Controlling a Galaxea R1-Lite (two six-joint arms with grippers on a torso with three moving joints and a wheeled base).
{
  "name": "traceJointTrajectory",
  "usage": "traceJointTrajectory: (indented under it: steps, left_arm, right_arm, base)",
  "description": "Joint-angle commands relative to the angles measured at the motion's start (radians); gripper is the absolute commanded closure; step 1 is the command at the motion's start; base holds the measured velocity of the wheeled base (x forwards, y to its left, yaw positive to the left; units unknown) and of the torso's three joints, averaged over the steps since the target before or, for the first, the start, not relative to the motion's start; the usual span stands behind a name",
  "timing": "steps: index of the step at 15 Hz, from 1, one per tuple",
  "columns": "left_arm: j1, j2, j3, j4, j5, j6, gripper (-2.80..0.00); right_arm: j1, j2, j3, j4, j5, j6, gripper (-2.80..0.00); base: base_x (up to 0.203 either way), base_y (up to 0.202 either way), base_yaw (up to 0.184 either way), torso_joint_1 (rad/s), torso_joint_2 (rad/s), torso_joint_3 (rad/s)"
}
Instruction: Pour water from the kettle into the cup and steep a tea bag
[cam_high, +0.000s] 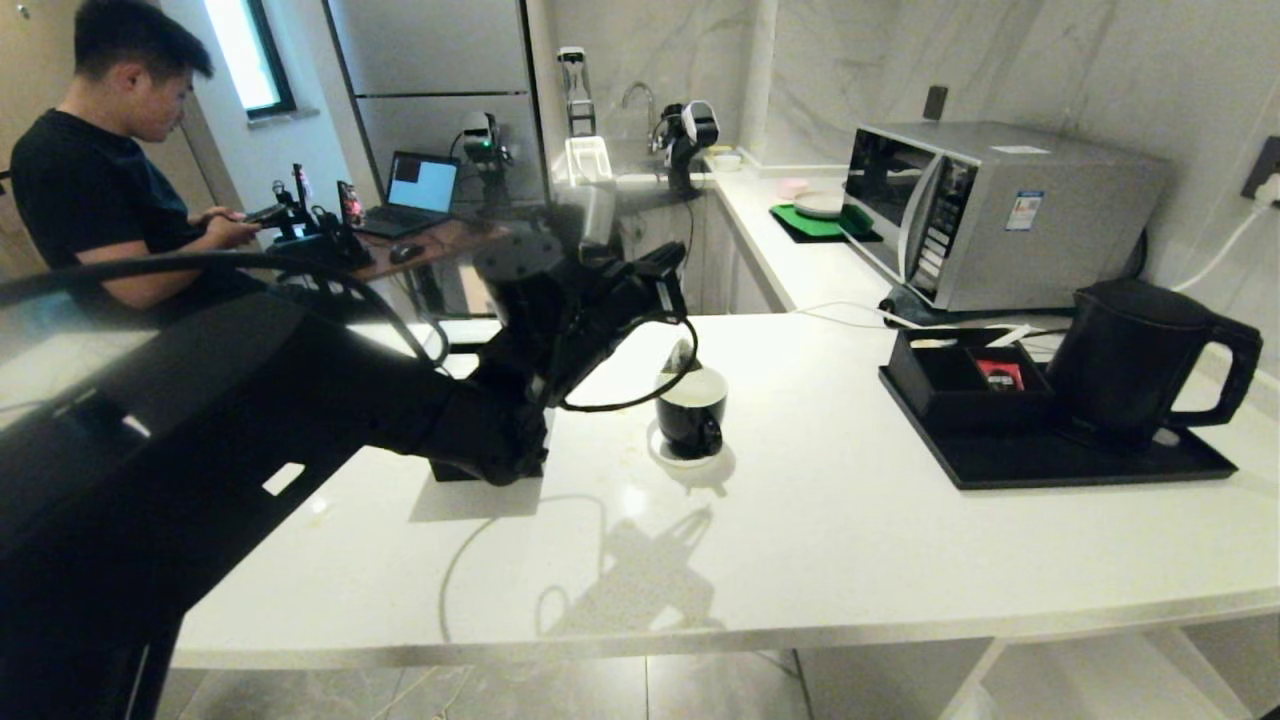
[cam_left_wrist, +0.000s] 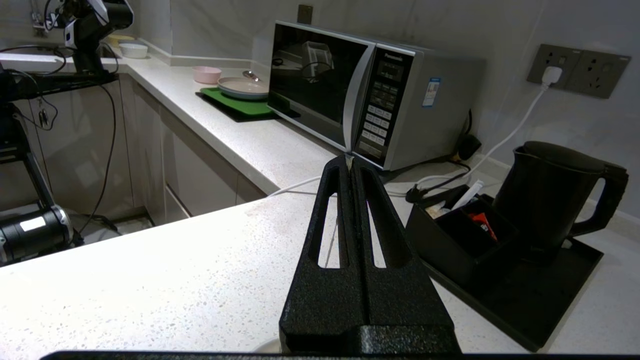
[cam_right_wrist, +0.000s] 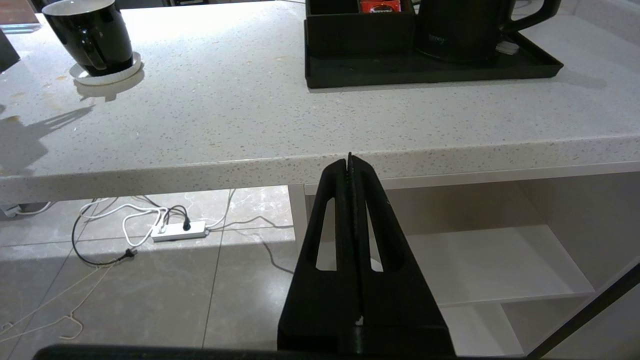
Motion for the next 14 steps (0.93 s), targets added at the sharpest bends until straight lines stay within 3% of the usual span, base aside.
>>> traceJointTrajectory:
  steps: [1, 14]
  left_arm:
    - [0.0, 0.005, 0.0, -0.007, -0.001, -0.002, 0.0]
    - [0.065, -0.053, 0.005, -0.002, -0.001, 0.0, 0.0]
  right_arm:
    - [-0.001, 0.001, 0.0, 0.0, 0.0, 0.0, 0.0]
    - [0.0, 0.001, 0.0, 0.0, 0.0, 0.0, 0.0]
  base:
    - [0.0, 0.0, 0.0, 0.0, 0.0, 0.0]
    - [0.0, 0.0, 0.0, 0.0, 0.0, 0.0]
